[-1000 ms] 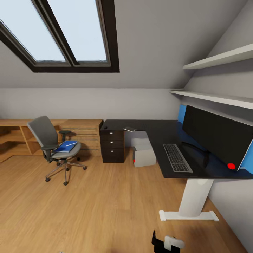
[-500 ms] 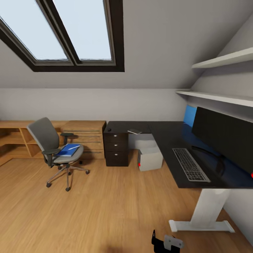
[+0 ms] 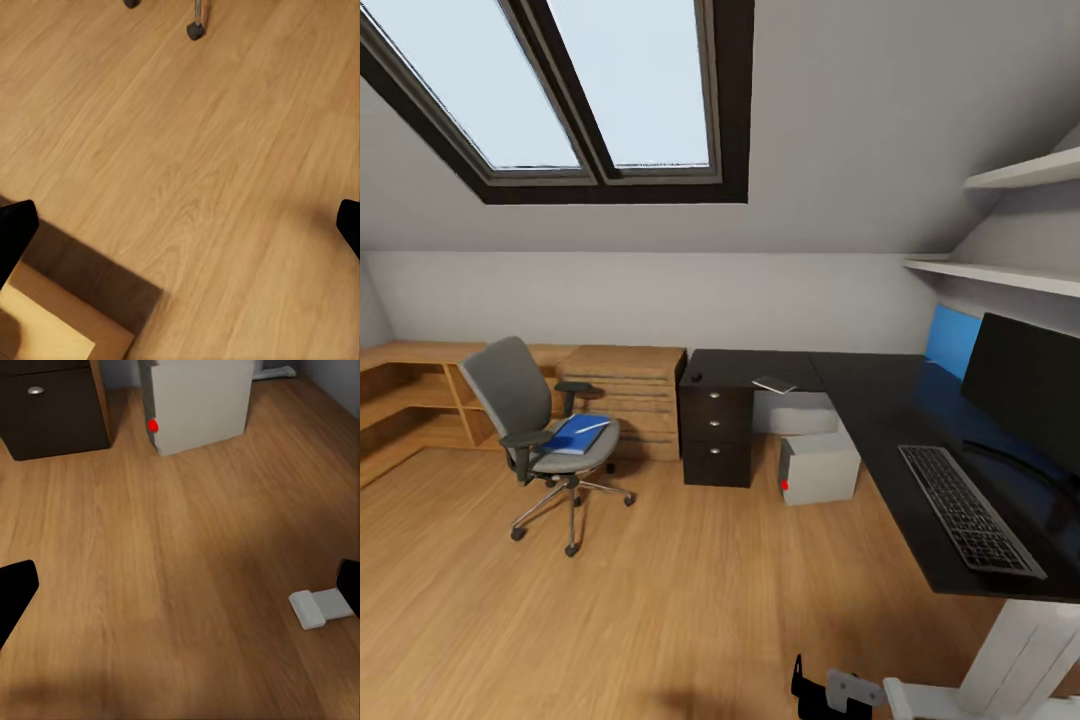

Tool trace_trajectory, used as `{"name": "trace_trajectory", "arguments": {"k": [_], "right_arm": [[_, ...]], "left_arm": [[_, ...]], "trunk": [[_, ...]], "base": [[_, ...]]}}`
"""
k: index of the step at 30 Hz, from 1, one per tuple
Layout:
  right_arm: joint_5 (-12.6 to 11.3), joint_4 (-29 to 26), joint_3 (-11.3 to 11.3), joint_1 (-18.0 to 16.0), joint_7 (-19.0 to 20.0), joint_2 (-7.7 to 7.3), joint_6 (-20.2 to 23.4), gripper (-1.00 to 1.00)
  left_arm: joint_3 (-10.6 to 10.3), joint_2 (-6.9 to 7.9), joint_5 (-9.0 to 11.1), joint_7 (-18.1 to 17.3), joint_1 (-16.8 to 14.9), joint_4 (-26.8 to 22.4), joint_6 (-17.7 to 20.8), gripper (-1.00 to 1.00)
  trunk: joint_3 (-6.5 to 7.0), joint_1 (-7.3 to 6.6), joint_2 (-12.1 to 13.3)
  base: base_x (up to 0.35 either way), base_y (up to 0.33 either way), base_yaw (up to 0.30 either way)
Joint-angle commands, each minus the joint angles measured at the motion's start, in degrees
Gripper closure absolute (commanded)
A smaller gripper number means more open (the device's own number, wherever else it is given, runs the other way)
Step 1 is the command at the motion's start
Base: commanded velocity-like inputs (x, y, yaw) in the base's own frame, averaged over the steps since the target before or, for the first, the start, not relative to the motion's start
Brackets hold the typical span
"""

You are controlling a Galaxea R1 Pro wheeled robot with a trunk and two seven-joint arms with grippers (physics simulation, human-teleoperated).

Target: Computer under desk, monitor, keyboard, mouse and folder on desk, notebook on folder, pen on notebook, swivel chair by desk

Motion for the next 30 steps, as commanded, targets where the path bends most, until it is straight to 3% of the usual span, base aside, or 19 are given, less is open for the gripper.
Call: {"name": "trace_trajectory", "arguments": {"k": [1, 21, 22, 30], "right_arm": [[-0.21, 0.02, 0.5, -0.04, -0.43, 0.0, -0.08, -1.0], [-0.2, 0.07, 0.53, -0.06, -0.43, 0.02, -0.08, -1.0], [-0.12, 0.08, 0.46, -0.08, -0.43, 0.82, -0.08, -1.0], [-0.12, 0.1, 0.35, -0.07, -0.39, 1.27, -0.04, -1.0]], "left_arm": [[0.03, -0.01, 0.46, 0.03, 0.02, -0.05, -0.18, -1.0], [0.03, -0.04, 0.49, 0.02, 0.02, -0.06, -0.18, -1.0], [0.03, -0.04, 0.48, 0.03, 0.01, -0.05, -0.17, -1.0], [-0.03, -0.04, 0.49, 0.07, 0.03, 0.34, -0.12, -1.0]], "trunk": [[-0.06, 0.04, -0.03], [-0.06, 0.04, -0.03], [-0.06, 0.04, -0.03], [-0.06, 0.04, -0.03]], "base": [[0.329, 0.007, 0.027], [0.33, 0.001, 0.004], [0.33, 0.0, 0.0], [0.33, -0.001, 0.0]]}}
